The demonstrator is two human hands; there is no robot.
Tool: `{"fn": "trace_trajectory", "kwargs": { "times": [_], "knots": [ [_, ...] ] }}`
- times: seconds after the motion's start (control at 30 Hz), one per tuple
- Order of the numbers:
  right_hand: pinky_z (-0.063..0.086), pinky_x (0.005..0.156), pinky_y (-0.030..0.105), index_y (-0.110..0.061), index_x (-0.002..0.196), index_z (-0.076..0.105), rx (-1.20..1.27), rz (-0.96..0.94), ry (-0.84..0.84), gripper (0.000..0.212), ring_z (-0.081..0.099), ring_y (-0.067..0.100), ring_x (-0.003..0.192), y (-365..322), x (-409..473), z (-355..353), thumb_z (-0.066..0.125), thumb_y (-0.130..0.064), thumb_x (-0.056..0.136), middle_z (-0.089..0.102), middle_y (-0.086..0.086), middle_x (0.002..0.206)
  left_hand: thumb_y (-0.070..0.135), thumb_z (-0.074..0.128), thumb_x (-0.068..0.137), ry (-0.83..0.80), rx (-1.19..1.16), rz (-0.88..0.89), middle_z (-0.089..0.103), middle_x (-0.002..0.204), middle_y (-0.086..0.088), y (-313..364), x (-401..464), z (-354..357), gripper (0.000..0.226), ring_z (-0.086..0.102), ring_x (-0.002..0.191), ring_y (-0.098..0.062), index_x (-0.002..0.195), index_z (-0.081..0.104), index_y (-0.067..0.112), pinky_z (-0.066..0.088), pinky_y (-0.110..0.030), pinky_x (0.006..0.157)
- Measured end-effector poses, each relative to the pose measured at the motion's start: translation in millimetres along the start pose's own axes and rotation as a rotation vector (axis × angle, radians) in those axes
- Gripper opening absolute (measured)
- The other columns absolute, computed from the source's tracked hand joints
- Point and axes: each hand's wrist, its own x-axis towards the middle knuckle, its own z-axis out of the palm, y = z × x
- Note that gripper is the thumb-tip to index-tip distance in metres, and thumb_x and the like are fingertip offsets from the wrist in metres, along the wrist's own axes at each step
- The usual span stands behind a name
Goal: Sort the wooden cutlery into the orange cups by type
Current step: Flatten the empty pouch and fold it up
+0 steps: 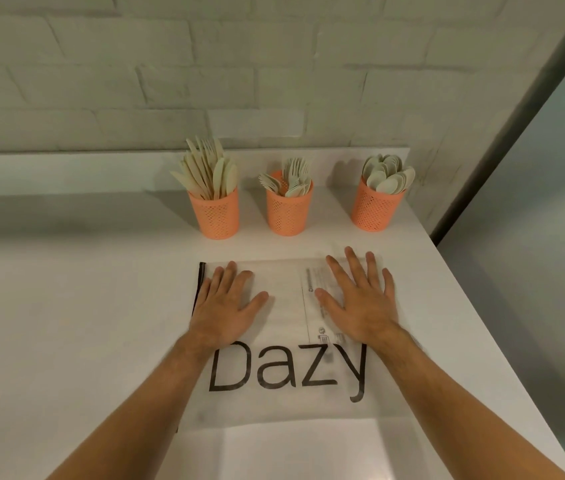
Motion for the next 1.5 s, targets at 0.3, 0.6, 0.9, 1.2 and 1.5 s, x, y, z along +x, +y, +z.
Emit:
{"fn": "trace_trajectory", "kwargs": {
  "times": [0.3, 0.6, 0.9, 1.2, 1.5],
  "knots": [
    [-0.012, 0.122, 0.047, -0.048, 0.153, -0.013, -0.010, -0.022, -0.117, 0.072, -0.029, 0.020, 0.149, -22, -82, 5, 0.002, -0.074, 0.088, -0.025, -0.014, 0.162, 0.035, 0.041, 0.100, 0.180, 0.151, 0.084, 0.004, 0.166, -0.007, -3, -5, -10, 0.055, -0.006, 0.152, -0.027, 0.152, 0.030, 0.018, -0.004, -0.042, 0.121],
    [-0.003, 0.121, 0.048, -0.044, 0.156, -0.001, -0.010, 0.066, 0.061, 0.070, -0.014, 0.022, 0.153, -23, -82, -1, 0.014, -0.072, 0.094, -0.009, -0.012, 0.167, 0.067, 0.007, 0.095, 0.208, 0.237, 0.122, 0.015, 0.163, -0.008, 15, -88, 40, 0.075, 0.009, 0.150, -0.026, 0.154, 0.025, 0.025, 0.000, -0.040, 0.118],
    [0.030, 0.098, 0.047, -0.020, 0.108, 0.059, 0.081, 0.761, -0.201, 0.060, 0.055, 0.027, 0.109, 21, -116, -45, 0.054, -0.072, 0.078, 0.061, 0.002, 0.109, 0.075, -0.013, 0.081, 0.192, 0.195, 0.075, -0.013, 0.164, -0.002, 8, -93, 47, 0.087, -0.018, 0.150, -0.019, 0.156, -0.003, 0.033, -0.014, -0.040, 0.118],
    [0.049, 0.096, 0.050, -0.009, 0.123, 0.060, 1.747, 0.526, 0.109, 0.074, 0.069, 0.032, 0.104, -11, -142, -40, 0.087, -0.046, 0.064, 0.073, 0.008, 0.116, 0.072, -0.002, 0.087, 0.167, 0.201, 0.072, -0.019, 0.163, -0.002, 8, -95, 44, 0.079, -0.024, 0.148, -0.019, 0.156, -0.008, 0.032, -0.018, -0.039, 0.116],
    [0.057, 0.077, 0.034, -0.017, 0.118, 0.064, 1.324, 0.666, 0.298, 0.048, 0.070, 0.019, 0.090, -71, -139, -8, 0.080, 0.001, 0.076, 0.073, 0.001, 0.099, 0.073, 0.004, 0.089, 0.161, 0.195, 0.082, -0.021, 0.163, -0.003, 5, -95, 43, 0.080, -0.025, 0.148, -0.019, 0.156, -0.008, 0.031, -0.012, -0.041, 0.122]
  ]
}}
